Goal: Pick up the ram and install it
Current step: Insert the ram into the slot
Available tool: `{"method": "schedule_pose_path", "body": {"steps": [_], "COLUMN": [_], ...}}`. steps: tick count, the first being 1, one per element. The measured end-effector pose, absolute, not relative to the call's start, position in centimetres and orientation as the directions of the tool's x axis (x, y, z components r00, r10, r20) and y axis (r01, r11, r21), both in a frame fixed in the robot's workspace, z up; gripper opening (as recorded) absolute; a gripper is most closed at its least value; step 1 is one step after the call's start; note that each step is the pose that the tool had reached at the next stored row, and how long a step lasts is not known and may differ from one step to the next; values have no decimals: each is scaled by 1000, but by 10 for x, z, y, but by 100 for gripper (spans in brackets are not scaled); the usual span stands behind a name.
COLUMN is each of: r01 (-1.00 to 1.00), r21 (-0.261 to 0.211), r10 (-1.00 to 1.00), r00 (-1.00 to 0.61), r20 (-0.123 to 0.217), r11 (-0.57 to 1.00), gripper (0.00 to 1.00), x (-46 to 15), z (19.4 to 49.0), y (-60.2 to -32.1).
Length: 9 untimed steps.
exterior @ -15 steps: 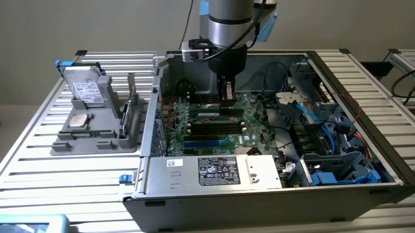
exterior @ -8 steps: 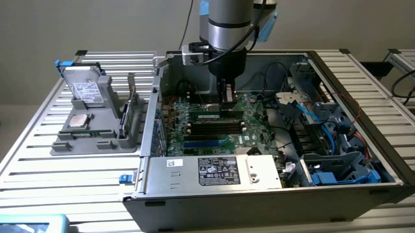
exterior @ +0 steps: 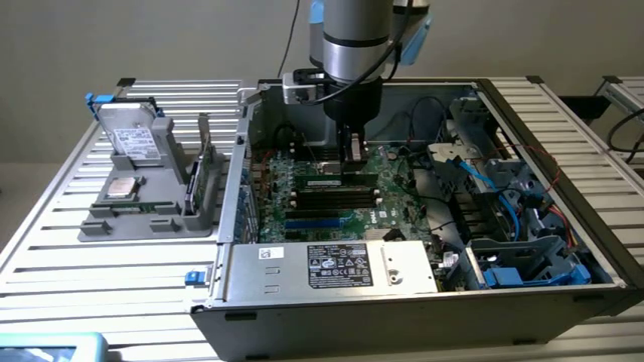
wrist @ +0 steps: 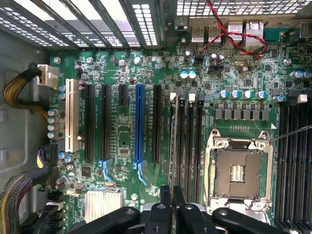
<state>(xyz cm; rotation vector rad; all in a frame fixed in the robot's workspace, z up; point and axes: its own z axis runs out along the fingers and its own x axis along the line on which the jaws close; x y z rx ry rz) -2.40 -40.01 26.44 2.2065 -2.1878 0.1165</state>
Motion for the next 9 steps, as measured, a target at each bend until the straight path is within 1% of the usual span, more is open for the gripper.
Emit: {"method": "schedule_pose_path", "body": {"steps": [9], "r01": [-999], "r21": [-47], "r10": [-997], "r00": [11], "r20": [76], "r11": [-15], "gripper": [14], "x": [-24], "z": [260], "y": [-400]}}
